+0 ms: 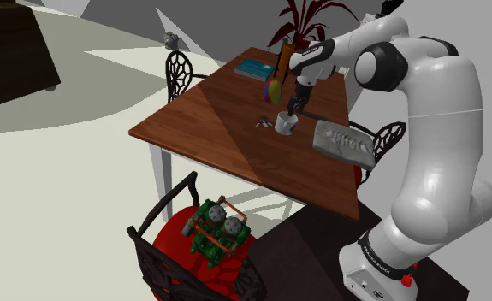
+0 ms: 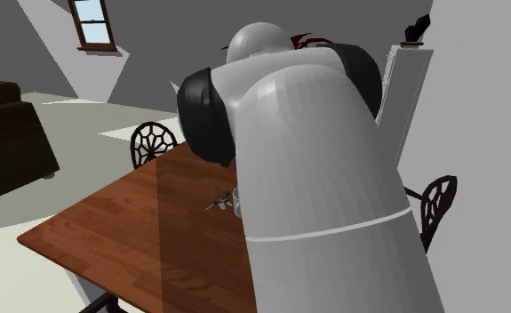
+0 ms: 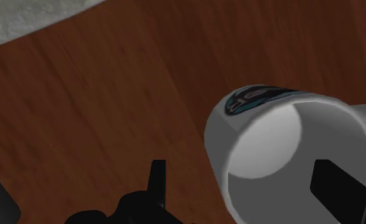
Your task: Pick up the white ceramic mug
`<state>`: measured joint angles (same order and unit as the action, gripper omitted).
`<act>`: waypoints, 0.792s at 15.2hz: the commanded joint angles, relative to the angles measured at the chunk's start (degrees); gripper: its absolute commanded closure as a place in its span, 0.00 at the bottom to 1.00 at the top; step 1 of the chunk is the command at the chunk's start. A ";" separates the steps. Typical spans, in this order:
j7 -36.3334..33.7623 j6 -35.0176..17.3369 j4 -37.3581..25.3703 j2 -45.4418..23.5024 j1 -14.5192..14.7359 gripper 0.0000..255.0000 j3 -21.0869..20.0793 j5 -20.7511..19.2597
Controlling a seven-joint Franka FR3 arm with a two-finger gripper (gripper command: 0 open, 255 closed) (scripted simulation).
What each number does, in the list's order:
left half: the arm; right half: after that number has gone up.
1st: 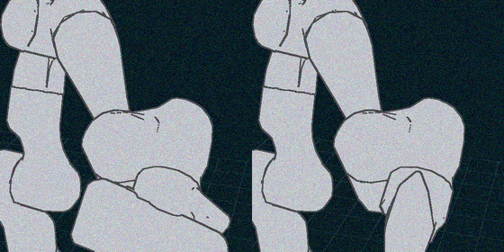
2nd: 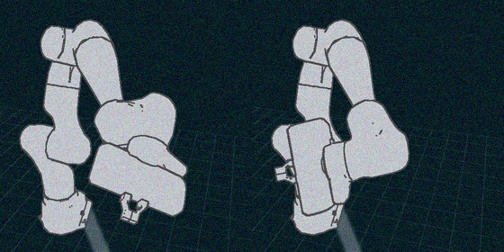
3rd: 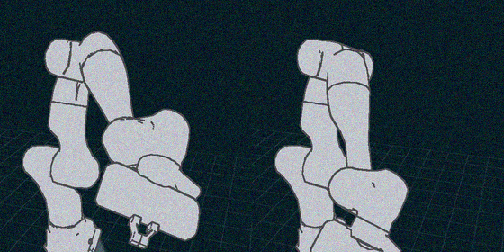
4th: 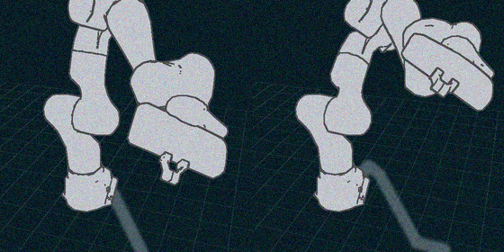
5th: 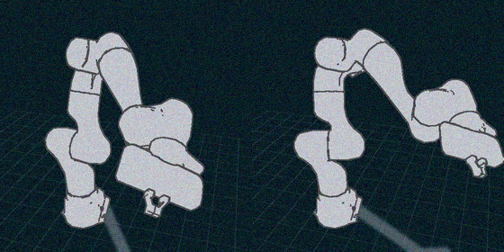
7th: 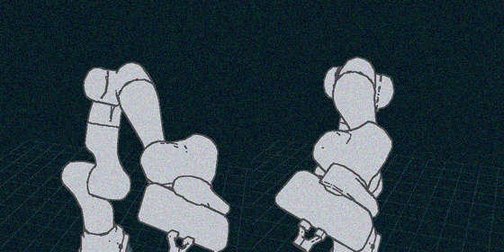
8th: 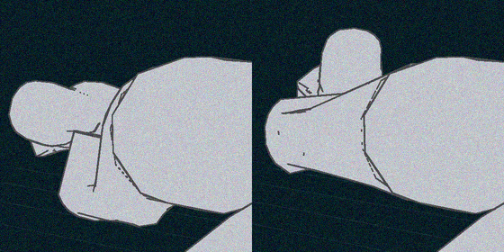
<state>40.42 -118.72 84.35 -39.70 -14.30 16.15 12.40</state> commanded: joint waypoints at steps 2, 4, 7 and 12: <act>0.37 -0.80 -1.46 -2.33 -0.57 0.00 -0.39 0.50; 0.50 -1.82 -1.28 -3.18 -0.66 0.00 -0.56 0.72; 0.66 -3.09 -1.11 -4.30 -0.79 0.00 -0.78 1.00; 0.70 -3.15 -1.07 -4.32 -0.81 1.00 -0.78 1.01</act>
<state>41.11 -121.84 83.27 -44.00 -15.11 15.36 13.41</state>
